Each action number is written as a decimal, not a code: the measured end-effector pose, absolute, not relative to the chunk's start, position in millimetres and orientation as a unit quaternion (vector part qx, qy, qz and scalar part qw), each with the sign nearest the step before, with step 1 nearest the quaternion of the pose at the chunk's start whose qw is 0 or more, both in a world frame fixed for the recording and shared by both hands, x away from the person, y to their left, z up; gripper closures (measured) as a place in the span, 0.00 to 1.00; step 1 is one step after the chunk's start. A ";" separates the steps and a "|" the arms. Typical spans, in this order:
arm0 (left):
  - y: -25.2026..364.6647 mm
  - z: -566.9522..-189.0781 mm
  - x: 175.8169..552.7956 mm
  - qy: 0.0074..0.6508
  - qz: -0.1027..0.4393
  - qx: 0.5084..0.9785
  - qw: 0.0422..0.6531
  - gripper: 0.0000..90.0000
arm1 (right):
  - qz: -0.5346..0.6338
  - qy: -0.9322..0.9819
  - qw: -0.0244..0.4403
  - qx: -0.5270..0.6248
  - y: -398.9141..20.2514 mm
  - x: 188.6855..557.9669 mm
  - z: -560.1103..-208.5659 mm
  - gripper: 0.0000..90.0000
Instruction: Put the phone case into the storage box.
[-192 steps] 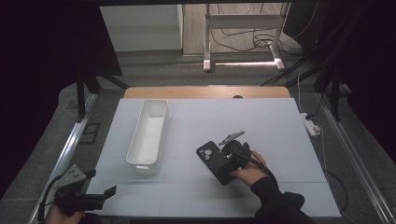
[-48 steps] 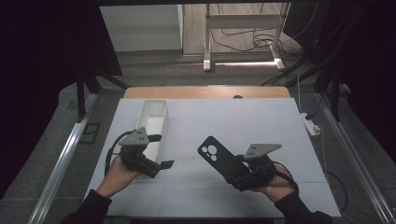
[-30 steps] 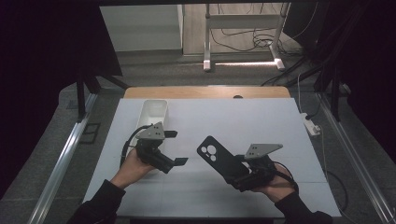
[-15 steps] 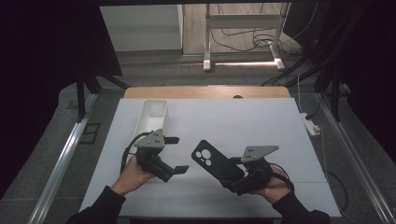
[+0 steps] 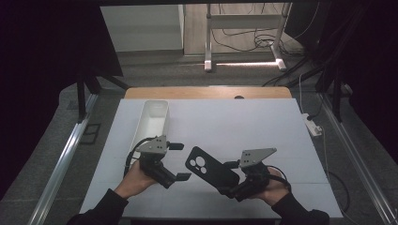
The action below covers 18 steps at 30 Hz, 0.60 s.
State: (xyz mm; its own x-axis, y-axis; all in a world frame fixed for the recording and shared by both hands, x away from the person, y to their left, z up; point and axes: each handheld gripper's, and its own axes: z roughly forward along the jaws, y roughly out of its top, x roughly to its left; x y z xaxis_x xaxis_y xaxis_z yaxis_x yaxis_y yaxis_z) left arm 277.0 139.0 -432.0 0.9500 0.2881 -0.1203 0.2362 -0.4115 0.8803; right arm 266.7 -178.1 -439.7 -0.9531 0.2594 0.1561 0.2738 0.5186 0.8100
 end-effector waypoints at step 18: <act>133.0 -433.3 275.2 0.107 -0.017 0.831 0.546 0.00 | -0.485 -0.866 0.040 -0.116 -169.1 265.1 -438.9 0.16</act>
State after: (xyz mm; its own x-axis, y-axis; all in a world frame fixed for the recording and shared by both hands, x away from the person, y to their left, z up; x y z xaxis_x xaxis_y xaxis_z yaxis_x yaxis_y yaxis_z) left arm 275.2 133.0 -433.3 0.9767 0.1591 -0.1438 0.1952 -0.3819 0.9034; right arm 265.1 -169.1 -438.9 -0.9701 0.1615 0.1810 0.2387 0.5027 0.8308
